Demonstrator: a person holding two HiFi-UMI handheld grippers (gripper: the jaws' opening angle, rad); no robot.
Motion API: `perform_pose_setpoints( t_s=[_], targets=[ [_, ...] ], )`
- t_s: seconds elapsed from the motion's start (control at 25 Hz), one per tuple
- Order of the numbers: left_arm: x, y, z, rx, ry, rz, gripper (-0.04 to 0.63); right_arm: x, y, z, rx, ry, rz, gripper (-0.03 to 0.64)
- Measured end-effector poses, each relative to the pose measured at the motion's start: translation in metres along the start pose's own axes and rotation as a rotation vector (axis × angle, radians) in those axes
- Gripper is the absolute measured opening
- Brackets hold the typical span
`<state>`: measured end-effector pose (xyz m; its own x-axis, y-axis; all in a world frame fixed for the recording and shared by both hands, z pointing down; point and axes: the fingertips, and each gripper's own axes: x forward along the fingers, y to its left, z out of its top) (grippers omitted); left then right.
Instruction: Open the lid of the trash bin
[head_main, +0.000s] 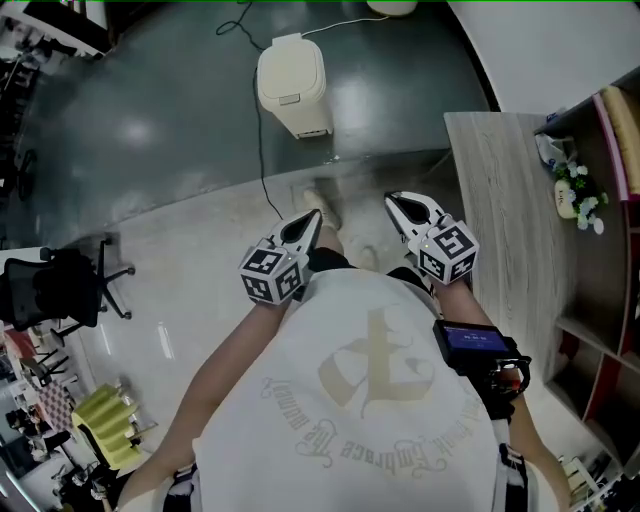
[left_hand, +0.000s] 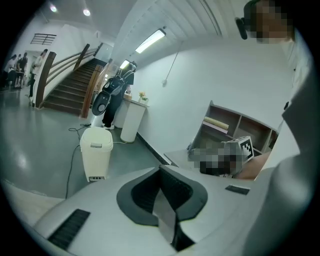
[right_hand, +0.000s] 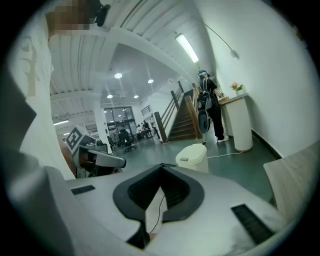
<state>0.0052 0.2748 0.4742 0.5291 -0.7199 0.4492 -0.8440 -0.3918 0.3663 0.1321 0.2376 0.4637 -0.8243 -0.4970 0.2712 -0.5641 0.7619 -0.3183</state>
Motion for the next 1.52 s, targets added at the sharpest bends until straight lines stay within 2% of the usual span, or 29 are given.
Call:
perform_pose_setpoints(
  t_s=[0.48,0.96,1.2,1.52],
  targets=[
    [0.005,0.003,0.003,0.026,0.029,0.029,0.012,-0.005,-0.015,-0.001,0.044,-0.041,-0.02,0.003],
    [0.033,0.001,0.006,0.022,0.062,-0.011,0.012,-0.015,-0.041,0.0,0.055,-0.042,-0.085,0.003],
    [0.065,-0.008,0.024,0.056,0.064,-0.056,0.012,-0.023,-0.069,0.006,0.072,-0.051,-0.131,0.003],
    [0.086,0.013,0.036,0.038,0.074,-0.032,0.012,-0.001,-0.096,0.014,0.091,-0.041,-0.128,0.003]
  ],
)
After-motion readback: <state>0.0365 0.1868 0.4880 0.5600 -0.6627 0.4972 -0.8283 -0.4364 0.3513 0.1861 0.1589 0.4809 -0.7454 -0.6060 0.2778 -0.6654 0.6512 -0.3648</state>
